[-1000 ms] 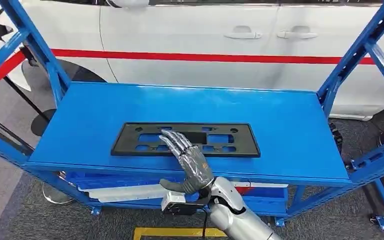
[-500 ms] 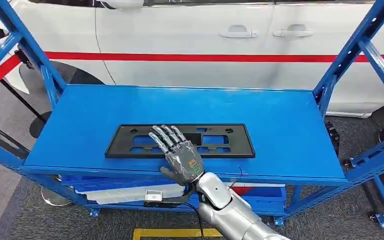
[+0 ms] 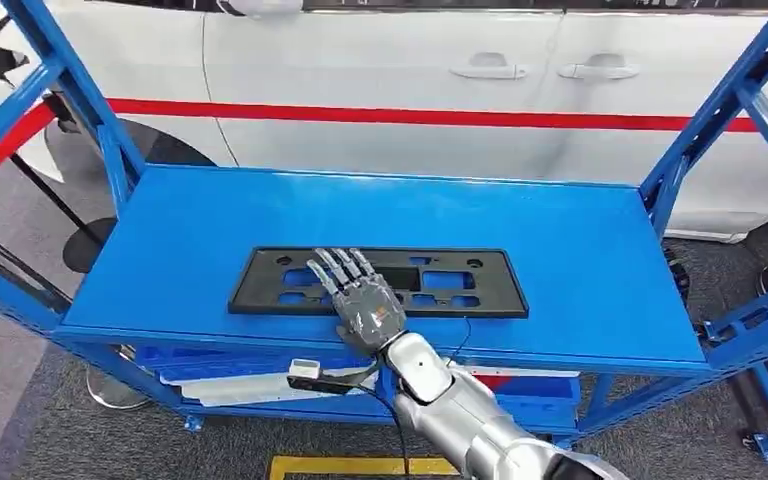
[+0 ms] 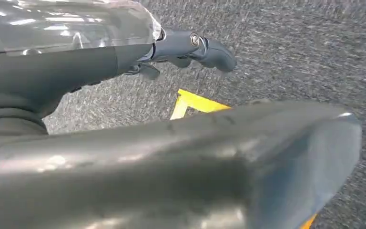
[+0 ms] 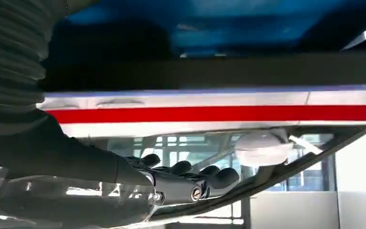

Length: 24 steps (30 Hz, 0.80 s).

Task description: Take the parts from the cabinet and place them on the table.

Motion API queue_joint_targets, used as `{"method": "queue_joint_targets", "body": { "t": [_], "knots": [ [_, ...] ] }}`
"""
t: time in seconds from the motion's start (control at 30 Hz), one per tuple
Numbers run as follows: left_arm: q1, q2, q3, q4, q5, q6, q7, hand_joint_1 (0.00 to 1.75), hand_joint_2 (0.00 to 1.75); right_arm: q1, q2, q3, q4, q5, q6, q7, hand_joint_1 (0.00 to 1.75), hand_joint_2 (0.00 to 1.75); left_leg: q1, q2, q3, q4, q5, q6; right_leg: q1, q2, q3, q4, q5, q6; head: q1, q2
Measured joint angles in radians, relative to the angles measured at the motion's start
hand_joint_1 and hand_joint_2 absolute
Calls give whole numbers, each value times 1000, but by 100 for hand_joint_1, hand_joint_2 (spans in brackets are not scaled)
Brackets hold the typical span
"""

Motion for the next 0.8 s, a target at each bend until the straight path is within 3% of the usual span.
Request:
{"method": "queue_joint_targets", "body": {
  "t": [0.07, 0.1, 0.13, 0.17, 0.2, 0.23, 0.27, 0.3, 0.33, 0.37, 0.43, 0.47, 0.5, 0.6, 0.67, 0.7, 0.77, 0.8],
  "knots": [
    [0, 0, 4, 0, -4, 0, 0, 0, 0, -9, 6, -15, 23, 21, 0, 23, 0, 175, 6, 0, 0, -7, 2, -11, 3, 3, -3, 4, 0, -2, 0, 0],
    [0, 0, 5, 0, -9, 0, 0, 0, 0, -14, 9, -24, 34, 41, -2, 44, 0, 175, 6, 0, 3, -9, 3, -17, 3, 4, -3, 1, 2, -7, 0, 0],
    [0, 1, 6, 0, -11, 0, 0, 0, 0, -21, 13, -31, 43, 62, -2, 68, 0, 175, 7, 2, 0, -5, -3, -24, -6, 3, 2, -10, 9, -16, 0, 0],
    [0, 1, 6, 0, -11, 0, 0, 0, 0, -31, 15, -37, 57, 83, -2, 104, 0, 175, 9, 2, -7, 18, -20, -29, -7, 2, 6, -13, 10, -18, 0, 0],
    [0, -1, 6, 0, -14, 0, 0, 0, 0, -42, 18, -39, 75, 95, -2, 140, 0, 175, 10, 2, -33, 77, -57, -34, -8, 0, 5, -13, 10, -25, 0, 0],
    [0, 0, 7, 0, -14, 0, 1, 0, 0, -54, 19, -39, 94, 102, -2, 179, 66, 175, 11, 2, -70, 157, -97, -38, -7, -1, 5, -13, 10, -25, 0, 0],
    [0, 0, 8, 0, -17, 1, 3, 0, 0, -64, 19, -38, 124, 105, 0, 217, 169, 175, 12, 2, -109, 238, -130, -41, -6, -1, 5, -13, 9, -25, 0, 0],
    [1, 0, 9, 0, -19, 2, 5, 0, 0, -76, 19, -38, 146, 108, 0, 243, 175, 175, 12, 2, -139, 300, -145, -44, -6, -2, 5, -12, 9, -25, 0, 0],
    [2, 0, 10, 0, -20, 2, 6, 0, 0, -89, 19, -38, 163, 109, 4, 259, 175, 175, 12, 2, -145, 310, -133, -44, -6, -1, 6, -12, 9, -25, 0, 0],
    [2, 0, 11, 0, -21, 3, 7, 0, 0, -101, 18, -38, 190, 110, 10, 281, 175, 175, 14, 2, -127, 269, -99, -44, -6, -1, 8, -12, 8, -25, 0, 0],
    [0, 1, 13, 0, -24, 3, 9, 0, 0, -120, 18, -36, 221, 111, 16, 309, 175, 175, 15, 2, -41, 91, -8, -40, -6, 1, 14, -12, 6, -21, 0, 0],
    [-1, 2, 14, 0, -26, 4, 9, 0, 0, -127, 16, -36, 234, 111, 16, 318, 175, 175, 15, 3, -3, 12, 14, -36, -6, 0, 15, -11, 4, -17, 0, 0],
    [-2, 2, 15, 0, -28, 4, 11, 0, 0, -135, 12, -36, 247, 110, 15, 322, 175, 175, 8, 2, 9, -11, 2, -28, 1, 2, 11, -7, 2, -10, 0, 0],
    [0, 2, 20, 0, -29, 5, 15, 0, 0, -145, 3, -36, 274, 110, 13, 322, 175, 175, 4, 0, 1, -5, 5, -9, -2, 2, 10, -12, 7, 6, 0, 0],
    [-1, 2, 22, 0, -29, 5, 15, 0, 0, -148, -1, -36, 281, 110, 13, 321, 175, 175, 13, 3, 5, -17, 14, 4, -4, 2, 4, 7, -9, 18, 0, 0],
    [-2, 2, 23, 0, -31, 5, 15, 0, 0, -151, -3, -36, 284, 110, 12, 321, 175, 175, 13, 4, 3, -17, 14, 12, -2, 1, -18, 53, -43, 19, 0, 0],
    [-3, 3, 25, 0, -31, 4, 15, 0, 0, -152, -8, -36, 294, 109, 11, 321, 175, 175, 11, 4, 1, -16, 13, 16, -3, 1, -96, 217, -122, 23, 0, 0],
    [-3, 3, 26, 0, -32, 3, 14, 0, 0, -152, -11, -36, 299, 106, 10, 316, 175, 175, 10, 4, 1, -16, 13, 17, -3, 1, -131, 288, -144, 23, 0, 0]
  ]
}}
